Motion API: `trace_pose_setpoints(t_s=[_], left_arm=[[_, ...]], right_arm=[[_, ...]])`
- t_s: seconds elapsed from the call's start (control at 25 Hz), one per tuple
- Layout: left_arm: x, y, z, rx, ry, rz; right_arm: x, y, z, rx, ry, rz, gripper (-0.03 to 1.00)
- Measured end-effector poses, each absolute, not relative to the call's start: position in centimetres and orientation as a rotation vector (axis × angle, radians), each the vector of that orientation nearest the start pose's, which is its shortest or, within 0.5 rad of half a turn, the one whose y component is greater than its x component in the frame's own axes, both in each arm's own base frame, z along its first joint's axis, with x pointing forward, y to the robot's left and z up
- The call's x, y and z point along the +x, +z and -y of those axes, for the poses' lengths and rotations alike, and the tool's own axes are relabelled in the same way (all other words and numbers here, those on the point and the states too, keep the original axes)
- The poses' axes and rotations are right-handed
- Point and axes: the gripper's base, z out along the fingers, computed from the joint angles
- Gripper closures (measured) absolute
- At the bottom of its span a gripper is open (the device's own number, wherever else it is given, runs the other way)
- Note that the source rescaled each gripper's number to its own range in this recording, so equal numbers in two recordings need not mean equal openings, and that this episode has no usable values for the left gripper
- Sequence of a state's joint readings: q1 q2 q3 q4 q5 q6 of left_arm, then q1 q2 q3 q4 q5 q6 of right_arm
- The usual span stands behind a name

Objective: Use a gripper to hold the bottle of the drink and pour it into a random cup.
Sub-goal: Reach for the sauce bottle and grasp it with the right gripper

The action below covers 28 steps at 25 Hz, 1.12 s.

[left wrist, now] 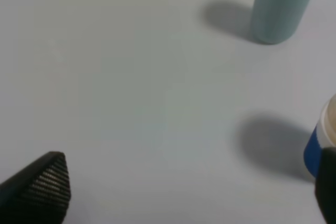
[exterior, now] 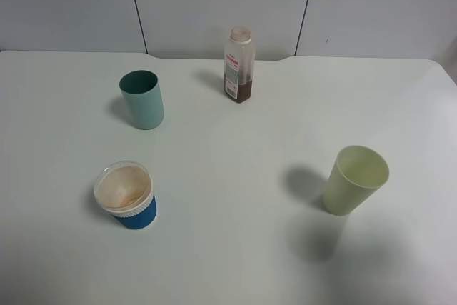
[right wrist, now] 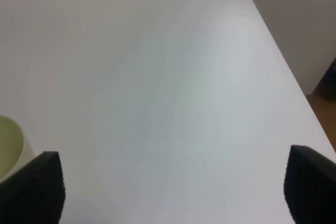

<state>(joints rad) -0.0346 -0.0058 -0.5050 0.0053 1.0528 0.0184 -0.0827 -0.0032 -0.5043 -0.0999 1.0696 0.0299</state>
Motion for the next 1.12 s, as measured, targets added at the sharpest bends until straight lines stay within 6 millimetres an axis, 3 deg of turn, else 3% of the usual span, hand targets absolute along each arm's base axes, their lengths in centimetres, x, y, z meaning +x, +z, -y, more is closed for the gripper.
trace_pose_setpoints(t_s=[0.28,0.4,0.64,0.8,1.12], left_arm=[[-0.6,27.9,-0.1,0.053,-0.004,-2.025],[-0.6,27.9,-0.1,0.053,-0.004,-2.025],[-0.6,27.9,-0.1,0.053,-0.004,-2.025],[-0.6,27.9,-0.1,0.053,-0.004,-2.025],[-0.6,27.9,-0.1,0.053,-0.004,-2.026]], right_arm=[[-0.6,27.9,0.7,0.121,-0.151,-2.05,0.15],[0.3,29.3,0.7,0.119,-0.129,-2.066,0.15],[3.8,32.6,0.9,0.113,-0.12,-2.117,0.15],[6.6,33.7,1.1,0.109,-0.117,-2.152,0.15],[12.3,33.4,1.4,0.1,-0.105,-2.257,0.15]])
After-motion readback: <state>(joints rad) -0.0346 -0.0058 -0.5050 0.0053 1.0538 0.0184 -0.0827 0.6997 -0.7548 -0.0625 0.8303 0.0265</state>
